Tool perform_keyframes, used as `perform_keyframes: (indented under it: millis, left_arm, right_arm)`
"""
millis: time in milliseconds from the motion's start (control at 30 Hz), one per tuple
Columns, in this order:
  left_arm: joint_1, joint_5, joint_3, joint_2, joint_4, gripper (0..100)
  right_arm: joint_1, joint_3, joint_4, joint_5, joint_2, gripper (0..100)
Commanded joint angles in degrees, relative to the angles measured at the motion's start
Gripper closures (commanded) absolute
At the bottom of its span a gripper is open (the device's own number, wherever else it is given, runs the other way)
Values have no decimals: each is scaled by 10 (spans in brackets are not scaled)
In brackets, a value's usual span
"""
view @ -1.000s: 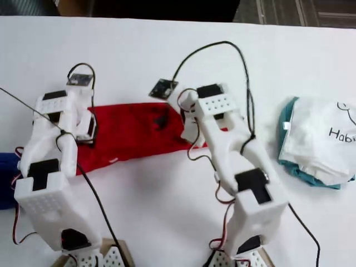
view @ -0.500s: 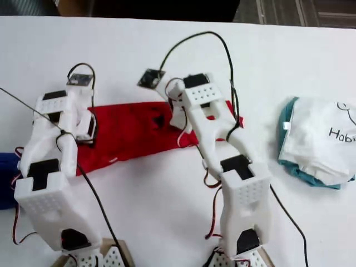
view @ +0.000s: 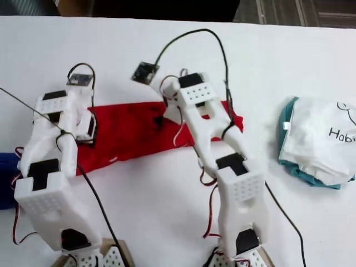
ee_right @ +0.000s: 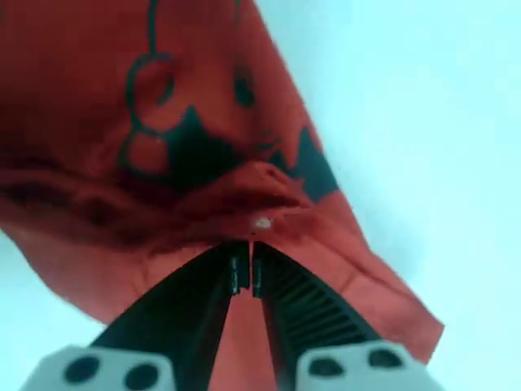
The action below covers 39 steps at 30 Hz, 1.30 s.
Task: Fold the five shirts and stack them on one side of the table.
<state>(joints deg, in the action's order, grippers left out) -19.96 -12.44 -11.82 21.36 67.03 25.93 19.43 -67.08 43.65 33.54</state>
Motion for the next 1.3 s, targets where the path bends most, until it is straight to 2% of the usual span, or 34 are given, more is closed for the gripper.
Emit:
perform_keyframes:
  millis: [0, 133, 367, 567, 667, 867, 1100, 1267]
  left_arm:
    - [4, -5, 4, 4, -18, 884]
    - [4, -5, 4, 4, -18, 884]
    - [4, -5, 4, 4, -18, 884]
    - [4, -5, 5, 4, -18, 884]
    - [4, -5, 5, 4, -18, 884]
    - [4, -4, 5, 4, -17, 884]
    - [4, -6, 15, -2, -5, 883]
    - [4, -6, 107, -2, 99, 883]
  right_arm:
    - [20, 43, 25, -62, -5, 978]
    - [15, 53, 19, -107, -6, 978]
    - [-78, 85, -115, -111, -7, 978]
    - [-149, 88, -173, -104, -7, 977]
    - [-162, 78, -198, -69, 1, 977]
    - [-186, -13, -166, -31, 2, 977]
    - [-191, -67, -134, -19, -44, 977]
    - [-158, -69, -116, -25, -131, 977]
